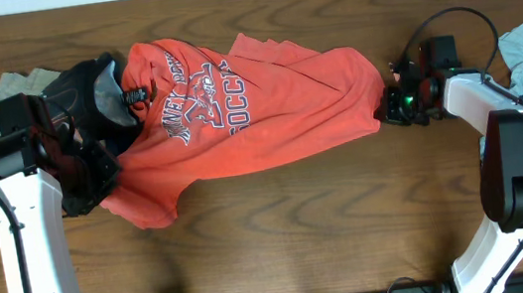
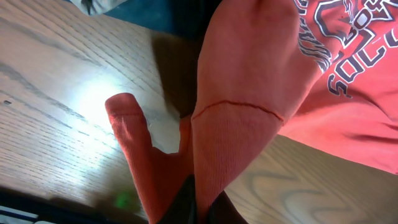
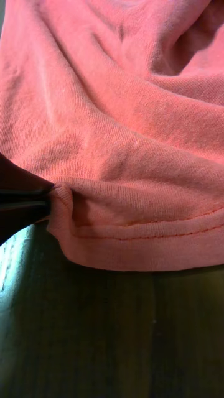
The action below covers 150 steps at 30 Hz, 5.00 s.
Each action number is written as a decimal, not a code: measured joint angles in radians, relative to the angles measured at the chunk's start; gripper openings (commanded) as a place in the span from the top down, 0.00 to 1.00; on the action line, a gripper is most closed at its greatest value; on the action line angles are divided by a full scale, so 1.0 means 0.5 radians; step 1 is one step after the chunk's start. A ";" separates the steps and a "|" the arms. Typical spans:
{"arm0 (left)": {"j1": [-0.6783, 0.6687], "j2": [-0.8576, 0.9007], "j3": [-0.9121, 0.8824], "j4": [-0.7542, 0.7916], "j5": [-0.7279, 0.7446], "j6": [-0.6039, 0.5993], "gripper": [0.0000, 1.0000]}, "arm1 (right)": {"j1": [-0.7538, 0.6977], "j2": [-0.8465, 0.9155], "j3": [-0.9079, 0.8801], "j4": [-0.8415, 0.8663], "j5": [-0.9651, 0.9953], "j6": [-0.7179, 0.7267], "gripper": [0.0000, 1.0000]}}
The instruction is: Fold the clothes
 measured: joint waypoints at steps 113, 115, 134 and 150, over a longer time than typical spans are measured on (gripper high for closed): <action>-0.781 0.784 0.623 -0.454 0.312 0.490 0.94 | -0.643 -0.053 0.954 -1.662 0.761 -0.078 0.99; -0.790 0.784 0.397 -0.452 0.279 0.520 0.94 | -0.658 -0.053 0.786 -1.661 0.815 -0.063 0.99; -0.760 0.209 -0.153 -0.404 -0.019 0.433 0.94 | -0.803 -0.467 0.375 -1.748 1.012 -0.024 0.99; -0.571 0.096 -0.159 0.536 0.214 0.286 0.94 | -0.803 -0.562 0.340 -1.152 0.840 -0.010 0.99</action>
